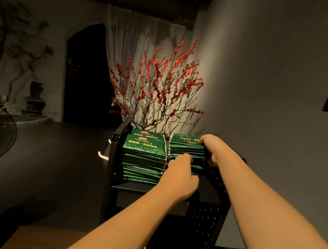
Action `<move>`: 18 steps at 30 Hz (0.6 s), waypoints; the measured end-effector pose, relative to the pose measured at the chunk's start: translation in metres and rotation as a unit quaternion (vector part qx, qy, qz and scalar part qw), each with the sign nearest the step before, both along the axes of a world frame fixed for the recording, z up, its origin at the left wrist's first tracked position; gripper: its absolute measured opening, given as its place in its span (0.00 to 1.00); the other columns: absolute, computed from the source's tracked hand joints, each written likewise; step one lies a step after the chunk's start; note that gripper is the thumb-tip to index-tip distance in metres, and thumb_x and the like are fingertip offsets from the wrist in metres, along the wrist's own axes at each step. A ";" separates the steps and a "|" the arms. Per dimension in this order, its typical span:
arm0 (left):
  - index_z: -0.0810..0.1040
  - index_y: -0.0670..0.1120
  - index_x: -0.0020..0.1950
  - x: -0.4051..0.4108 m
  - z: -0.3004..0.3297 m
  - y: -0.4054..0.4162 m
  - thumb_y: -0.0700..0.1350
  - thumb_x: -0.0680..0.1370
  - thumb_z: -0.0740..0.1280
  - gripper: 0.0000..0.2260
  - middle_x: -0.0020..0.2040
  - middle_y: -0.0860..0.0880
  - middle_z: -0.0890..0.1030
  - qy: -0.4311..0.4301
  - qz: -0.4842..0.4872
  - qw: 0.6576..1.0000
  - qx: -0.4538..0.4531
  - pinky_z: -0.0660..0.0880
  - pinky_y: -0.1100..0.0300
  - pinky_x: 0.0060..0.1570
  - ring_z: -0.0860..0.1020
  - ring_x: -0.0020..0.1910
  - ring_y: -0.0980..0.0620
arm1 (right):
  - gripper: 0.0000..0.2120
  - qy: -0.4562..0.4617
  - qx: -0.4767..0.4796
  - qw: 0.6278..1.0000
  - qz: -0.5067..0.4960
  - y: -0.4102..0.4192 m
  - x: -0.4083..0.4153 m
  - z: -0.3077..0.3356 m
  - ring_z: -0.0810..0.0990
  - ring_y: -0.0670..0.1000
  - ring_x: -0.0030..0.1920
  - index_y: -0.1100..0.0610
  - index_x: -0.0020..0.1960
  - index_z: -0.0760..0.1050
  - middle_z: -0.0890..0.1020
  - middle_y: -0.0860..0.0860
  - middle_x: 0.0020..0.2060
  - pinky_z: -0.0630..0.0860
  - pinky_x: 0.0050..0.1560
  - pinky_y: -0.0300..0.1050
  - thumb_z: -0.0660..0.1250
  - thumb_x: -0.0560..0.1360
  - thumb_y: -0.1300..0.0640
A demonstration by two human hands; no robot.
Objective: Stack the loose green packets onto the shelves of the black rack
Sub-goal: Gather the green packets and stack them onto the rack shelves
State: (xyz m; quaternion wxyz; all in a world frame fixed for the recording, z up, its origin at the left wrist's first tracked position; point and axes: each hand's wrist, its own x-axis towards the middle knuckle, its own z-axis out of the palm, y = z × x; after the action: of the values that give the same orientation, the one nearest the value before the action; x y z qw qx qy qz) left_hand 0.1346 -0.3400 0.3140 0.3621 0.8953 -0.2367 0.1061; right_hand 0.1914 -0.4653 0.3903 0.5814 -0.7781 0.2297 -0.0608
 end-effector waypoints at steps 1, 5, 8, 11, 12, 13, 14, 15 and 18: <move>0.67 0.45 0.68 0.001 -0.001 -0.001 0.44 0.78 0.63 0.19 0.66 0.45 0.71 0.005 0.003 1.000 0.002 0.72 0.48 0.60 0.69 0.65 0.44 | 0.06 0.003 0.008 1.000 -0.002 0.002 -0.002 0.002 0.77 0.57 0.42 0.61 0.51 0.70 0.77 0.59 0.45 0.73 0.40 0.46 0.59 0.76 0.59; 0.66 0.44 0.69 0.003 -0.005 -0.004 0.44 0.78 0.63 0.19 0.68 0.45 0.69 0.016 0.016 1.000 0.003 0.71 0.49 0.60 0.67 0.67 0.44 | 0.07 -0.006 0.021 1.000 -0.007 0.002 0.000 0.002 0.76 0.57 0.39 0.62 0.53 0.70 0.76 0.59 0.45 0.73 0.36 0.47 0.58 0.77 0.61; 0.66 0.44 0.68 0.004 -0.007 -0.007 0.44 0.78 0.63 0.18 0.67 0.46 0.68 0.010 0.024 1.000 0.005 0.70 0.49 0.60 0.66 0.66 0.44 | 0.10 -0.005 0.016 1.000 0.007 0.004 0.004 0.001 0.78 0.58 0.42 0.62 0.56 0.72 0.78 0.60 0.48 0.78 0.44 0.48 0.58 0.76 0.61; 0.66 0.45 0.68 0.006 -0.006 -0.009 0.45 0.79 0.63 0.18 0.67 0.46 0.67 0.012 0.036 0.999 -0.003 0.70 0.50 0.60 0.65 0.67 0.45 | 0.16 0.020 0.004 1.000 0.018 0.009 0.002 -0.001 0.81 0.60 0.52 0.63 0.61 0.72 0.80 0.61 0.54 0.77 0.58 0.54 0.59 0.75 0.59; 0.66 0.45 0.68 0.007 -0.005 -0.009 0.45 0.79 0.63 0.18 0.67 0.46 0.68 0.015 0.040 0.999 -0.009 0.70 0.50 0.59 0.65 0.67 0.45 | 0.16 0.024 0.000 0.999 0.024 0.010 0.001 -0.002 0.80 0.60 0.55 0.63 0.60 0.72 0.79 0.61 0.56 0.76 0.60 0.56 0.60 0.74 0.59; 0.66 0.45 0.68 0.008 -0.005 -0.010 0.44 0.79 0.63 0.18 0.67 0.46 0.68 0.018 0.043 0.999 -0.014 0.71 0.50 0.58 0.65 0.67 0.45 | 0.18 0.028 -0.002 0.999 0.034 0.011 0.001 -0.002 0.80 0.60 0.56 0.63 0.61 0.71 0.79 0.61 0.57 0.75 0.62 0.58 0.62 0.73 0.58; 0.66 0.45 0.69 0.008 -0.004 -0.010 0.44 0.79 0.63 0.18 0.67 0.46 0.67 0.019 0.046 0.999 -0.019 0.71 0.51 0.57 0.65 0.67 0.46 | 0.20 0.029 -0.010 0.999 0.041 0.011 0.002 -0.003 0.79 0.61 0.56 0.62 0.61 0.71 0.78 0.61 0.57 0.75 0.62 0.59 0.63 0.71 0.57; 0.66 0.45 0.69 0.008 -0.004 -0.010 0.44 0.79 0.63 0.18 0.67 0.47 0.67 0.020 0.048 0.998 -0.024 0.70 0.51 0.56 0.65 0.67 0.46 | 0.22 0.036 -0.020 0.998 0.043 0.011 0.001 -0.004 0.79 0.61 0.56 0.62 0.61 0.72 0.78 0.61 0.57 0.74 0.62 0.60 0.64 0.69 0.56; 0.67 0.45 0.68 0.008 -0.004 -0.011 0.43 0.79 0.63 0.18 0.66 0.47 0.68 0.019 0.052 0.998 -0.038 0.69 0.51 0.56 0.65 0.67 0.47 | 0.17 0.040 0.003 0.998 0.052 0.012 -0.003 -0.002 0.81 0.60 0.52 0.62 0.56 0.75 0.81 0.59 0.53 0.76 0.59 0.58 0.63 0.73 0.53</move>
State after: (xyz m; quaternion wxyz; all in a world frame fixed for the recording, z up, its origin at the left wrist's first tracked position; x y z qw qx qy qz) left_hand 0.1430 -0.3508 0.3101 0.3942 0.8939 -0.1788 0.1167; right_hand 0.1885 -0.4537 0.3888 0.5769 -0.7888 0.2120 0.0011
